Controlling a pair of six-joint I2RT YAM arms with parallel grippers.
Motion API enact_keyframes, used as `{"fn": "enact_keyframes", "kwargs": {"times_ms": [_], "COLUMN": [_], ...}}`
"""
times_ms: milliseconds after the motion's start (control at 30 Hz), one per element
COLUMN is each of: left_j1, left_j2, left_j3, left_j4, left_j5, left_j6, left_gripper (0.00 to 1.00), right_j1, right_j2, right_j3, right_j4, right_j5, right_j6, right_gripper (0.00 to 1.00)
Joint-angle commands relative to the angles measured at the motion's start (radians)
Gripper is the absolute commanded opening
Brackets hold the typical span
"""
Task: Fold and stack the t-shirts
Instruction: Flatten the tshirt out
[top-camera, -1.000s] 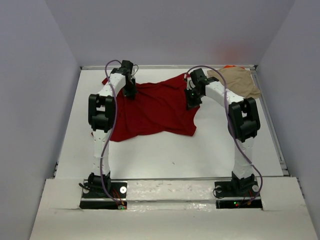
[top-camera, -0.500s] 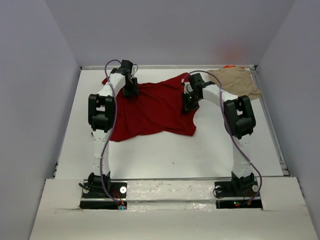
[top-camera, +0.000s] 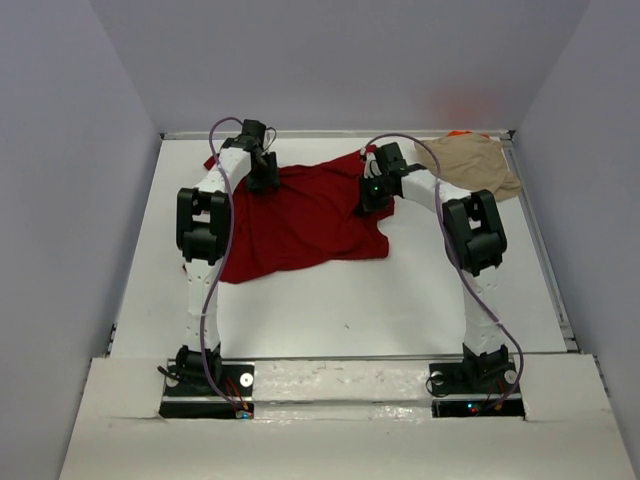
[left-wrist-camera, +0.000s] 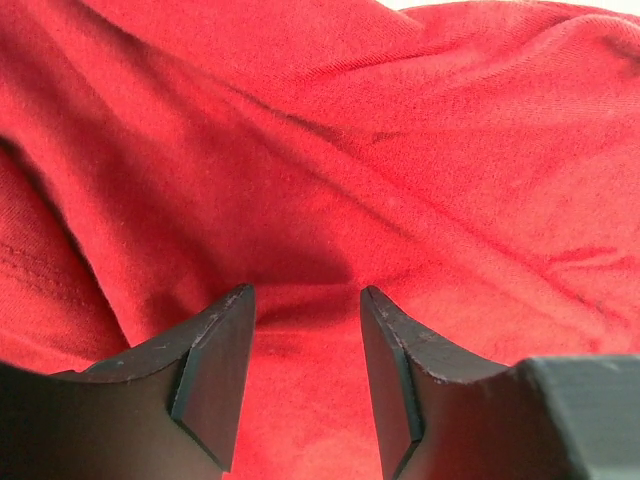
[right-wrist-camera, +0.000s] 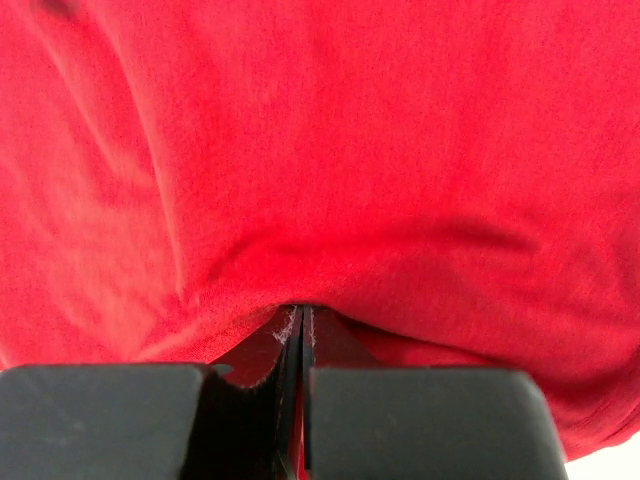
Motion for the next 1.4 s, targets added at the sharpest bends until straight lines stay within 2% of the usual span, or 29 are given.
{"fn": "enact_keyframes", "kwargs": {"times_ms": [0, 367, 433, 567, 633, 667, 700, 733, 800, 967, 1167, 1233, 1267, 1367], "left_j1": [-0.002, -0.003, -0.003, -0.008, -0.017, -0.026, -0.031, -0.035, -0.044, -0.075, -0.092, -0.101, -0.110, -0.114], "left_j2": [-0.098, -0.121, -0.121, -0.138, -0.162, -0.173, -0.184, -0.208, -0.233, -0.251, -0.265, -0.294, -0.326, -0.412], "left_j3": [-0.002, 0.008, 0.013, -0.002, -0.011, -0.024, -0.031, -0.056, -0.080, -0.078, -0.107, -0.140, -0.195, -0.341], "left_j4": [0.024, 0.015, 0.013, 0.019, 0.032, 0.036, 0.042, 0.062, 0.084, 0.070, 0.047, 0.038, 0.044, 0.099], "left_j5": [0.020, 0.013, 0.016, 0.008, -0.024, -0.035, -0.044, -0.052, -0.044, -0.075, -0.085, -0.087, -0.125, -0.112], "left_j6": [0.008, 0.019, 0.019, 0.014, 0.014, 0.012, 0.012, 0.012, 0.009, 0.025, 0.025, 0.014, 0.003, -0.029], "left_gripper": [0.57, 0.57, 0.56, 0.56, 0.56, 0.56, 0.56, 0.56, 0.56, 0.56, 0.56, 0.56, 0.56, 0.56], "right_j1": [-0.008, -0.089, -0.101, -0.101, -0.101, -0.101, -0.085, -0.075, -0.060, 0.004, 0.013, 0.014, 0.023, 0.023], "right_j2": [0.098, 0.247, 0.253, 0.198, 0.142, 0.103, 0.028, -0.006, -0.075, -0.190, -0.265, -0.317, -0.380, -0.484], "right_j3": [0.087, 0.424, 0.446, 0.411, 0.344, 0.250, 0.202, 0.141, 0.116, 0.148, 0.121, -0.009, -0.060, -0.223], "right_j4": [-0.015, -0.219, -0.230, -0.214, -0.129, -0.091, -0.051, 0.005, 0.027, 0.008, -0.066, -0.040, -0.005, 0.024], "right_j5": [0.137, 0.254, 0.251, 0.217, 0.194, 0.186, 0.194, 0.209, 0.220, 0.299, 0.294, 0.260, 0.260, 0.254], "right_j6": [-0.024, -0.034, -0.035, -0.054, -0.057, -0.058, -0.060, -0.072, -0.080, -0.118, -0.080, -0.051, -0.038, -0.011], "right_gripper": [0.00, 0.00, 0.00, 0.00, 0.00, 0.01, 0.08, 0.28, 0.46, 0.69, 0.70, 0.69, 0.68, 0.66]}}
